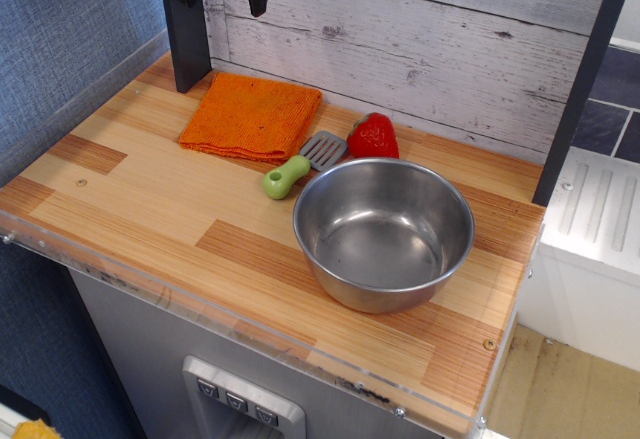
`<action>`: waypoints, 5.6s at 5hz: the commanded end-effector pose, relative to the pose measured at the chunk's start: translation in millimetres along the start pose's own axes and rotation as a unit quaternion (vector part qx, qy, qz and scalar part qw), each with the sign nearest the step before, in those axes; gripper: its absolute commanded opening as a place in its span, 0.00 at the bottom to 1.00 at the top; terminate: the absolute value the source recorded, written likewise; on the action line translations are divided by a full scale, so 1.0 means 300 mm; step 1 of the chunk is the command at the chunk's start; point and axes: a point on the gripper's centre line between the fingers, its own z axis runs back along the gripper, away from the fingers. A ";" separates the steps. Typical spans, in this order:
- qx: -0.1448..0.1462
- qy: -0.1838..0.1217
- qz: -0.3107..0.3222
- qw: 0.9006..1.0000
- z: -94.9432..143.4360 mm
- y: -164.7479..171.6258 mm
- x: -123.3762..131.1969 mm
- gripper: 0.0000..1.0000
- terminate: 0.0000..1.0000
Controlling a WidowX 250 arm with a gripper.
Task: Move green spatula to lower left corner
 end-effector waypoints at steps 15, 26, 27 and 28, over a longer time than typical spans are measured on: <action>-0.011 0.030 -0.176 0.984 -0.284 -0.168 -0.310 0.00 0.00; 0.064 0.039 0.406 0.911 0.086 0.071 -0.360 0.00 0.00; 0.081 0.051 0.503 0.859 0.024 0.079 -0.434 0.00 0.00; 0.086 0.070 0.544 0.832 -0.037 0.063 -0.486 0.00 0.00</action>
